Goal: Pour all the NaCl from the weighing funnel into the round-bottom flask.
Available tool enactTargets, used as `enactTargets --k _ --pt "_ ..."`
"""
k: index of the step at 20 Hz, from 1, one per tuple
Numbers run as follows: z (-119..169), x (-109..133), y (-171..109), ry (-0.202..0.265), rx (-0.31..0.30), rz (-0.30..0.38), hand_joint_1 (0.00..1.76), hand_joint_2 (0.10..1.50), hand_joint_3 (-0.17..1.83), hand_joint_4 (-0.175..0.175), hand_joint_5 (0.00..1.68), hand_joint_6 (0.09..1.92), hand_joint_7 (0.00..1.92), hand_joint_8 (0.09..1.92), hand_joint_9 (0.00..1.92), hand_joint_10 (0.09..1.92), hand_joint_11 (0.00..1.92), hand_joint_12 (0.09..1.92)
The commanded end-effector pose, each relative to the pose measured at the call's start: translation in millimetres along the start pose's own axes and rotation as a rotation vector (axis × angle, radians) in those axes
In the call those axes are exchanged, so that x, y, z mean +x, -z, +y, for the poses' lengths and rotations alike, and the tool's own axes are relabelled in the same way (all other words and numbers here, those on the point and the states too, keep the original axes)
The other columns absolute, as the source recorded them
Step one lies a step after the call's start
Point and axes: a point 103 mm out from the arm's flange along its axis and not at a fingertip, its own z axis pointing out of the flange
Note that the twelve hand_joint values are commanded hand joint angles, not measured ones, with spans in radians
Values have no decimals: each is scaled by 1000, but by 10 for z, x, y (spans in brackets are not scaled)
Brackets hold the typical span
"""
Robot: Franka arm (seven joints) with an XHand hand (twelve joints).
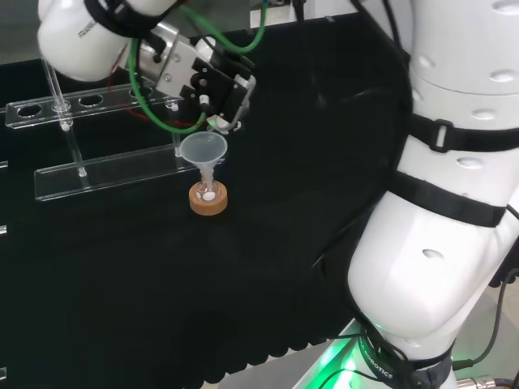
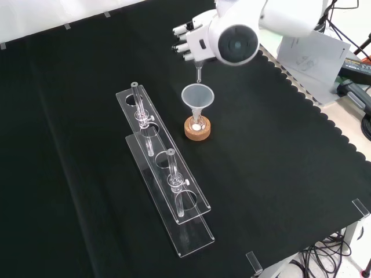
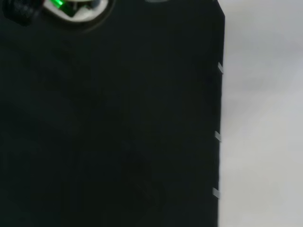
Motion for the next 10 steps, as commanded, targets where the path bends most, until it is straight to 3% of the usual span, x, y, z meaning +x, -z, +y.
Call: enactTargets --k 1,10 --pt "5 -151 -262 11 -45 165 1100 699 618 175 1218 756 641 635 983 286 734 1062" --pt "30 -259 -455 10 -65 276 1100 700 617 175 1217 758 642 635 982 285 733 1060"
